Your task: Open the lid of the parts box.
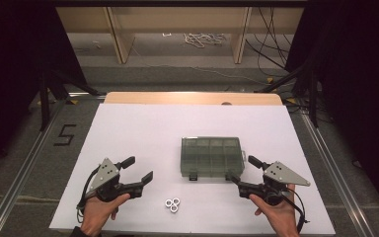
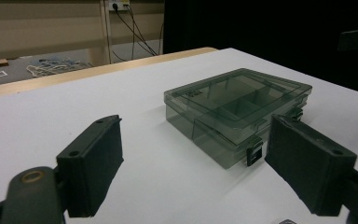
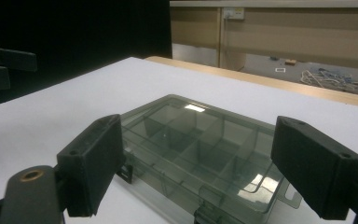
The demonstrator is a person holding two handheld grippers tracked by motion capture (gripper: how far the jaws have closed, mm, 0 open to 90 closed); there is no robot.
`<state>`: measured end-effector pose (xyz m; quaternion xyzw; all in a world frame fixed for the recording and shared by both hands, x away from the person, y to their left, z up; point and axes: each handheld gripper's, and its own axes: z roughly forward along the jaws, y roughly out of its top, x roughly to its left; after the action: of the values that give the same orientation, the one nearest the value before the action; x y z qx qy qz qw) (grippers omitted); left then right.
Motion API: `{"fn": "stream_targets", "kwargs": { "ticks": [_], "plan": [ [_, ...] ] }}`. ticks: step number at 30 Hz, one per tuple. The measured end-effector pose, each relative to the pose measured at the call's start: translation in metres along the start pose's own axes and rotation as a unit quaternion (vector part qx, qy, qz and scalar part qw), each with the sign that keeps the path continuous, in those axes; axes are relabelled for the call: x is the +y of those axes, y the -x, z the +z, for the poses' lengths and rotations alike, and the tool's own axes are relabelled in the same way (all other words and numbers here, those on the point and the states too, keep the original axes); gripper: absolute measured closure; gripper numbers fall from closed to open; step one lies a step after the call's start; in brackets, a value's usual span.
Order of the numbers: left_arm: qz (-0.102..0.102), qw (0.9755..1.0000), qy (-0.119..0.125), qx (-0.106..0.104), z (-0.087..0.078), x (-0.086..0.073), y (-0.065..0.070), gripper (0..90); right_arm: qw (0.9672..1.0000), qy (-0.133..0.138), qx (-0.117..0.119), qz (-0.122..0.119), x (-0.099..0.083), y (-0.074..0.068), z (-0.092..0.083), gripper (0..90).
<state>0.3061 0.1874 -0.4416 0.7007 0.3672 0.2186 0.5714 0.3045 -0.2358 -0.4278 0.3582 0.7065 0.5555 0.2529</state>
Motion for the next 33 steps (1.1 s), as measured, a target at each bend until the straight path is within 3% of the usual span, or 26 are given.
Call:
{"fn": "stream_targets", "kwargs": {
  "ticks": [11, 12, 17, 29, 33],
  "plan": [
    [0.0, 1.0, 0.002, -0.002, 0.001, 0.0, 0.0, 17.9, 1.0, -0.006, 0.001, -0.002, -0.001, 0.002, 0.001, 16.1],
    [0.003, 1.0, -0.002, -0.001, 0.001, 0.0, 0.0, 17.8, 1.0, 0.004, 0.001, -0.001, -0.001, 0.003, 0.003, 15.8],
    [0.0, 1.0, -0.003, -0.002, 0.002, 0.0, 0.001, 17.7, 0.9999, -0.014, -0.001, 0.002, -0.002, 0.007, 0.002, 15.6],
    [-0.005, 0.9999, -0.006, -0.014, 0.011, 0.004, 0.002, 21.7, 0.9995, -0.027, -0.001, -0.015, 0.001, 0.019, 0.004, 15.7],
    [0.003, 0.9996, -0.013, -0.024, 0.019, 0.006, 0.007, 24.5, 0.9992, -0.035, -0.002, -0.017, 0.002, 0.031, 0.008, 17.2]
  ]
}}
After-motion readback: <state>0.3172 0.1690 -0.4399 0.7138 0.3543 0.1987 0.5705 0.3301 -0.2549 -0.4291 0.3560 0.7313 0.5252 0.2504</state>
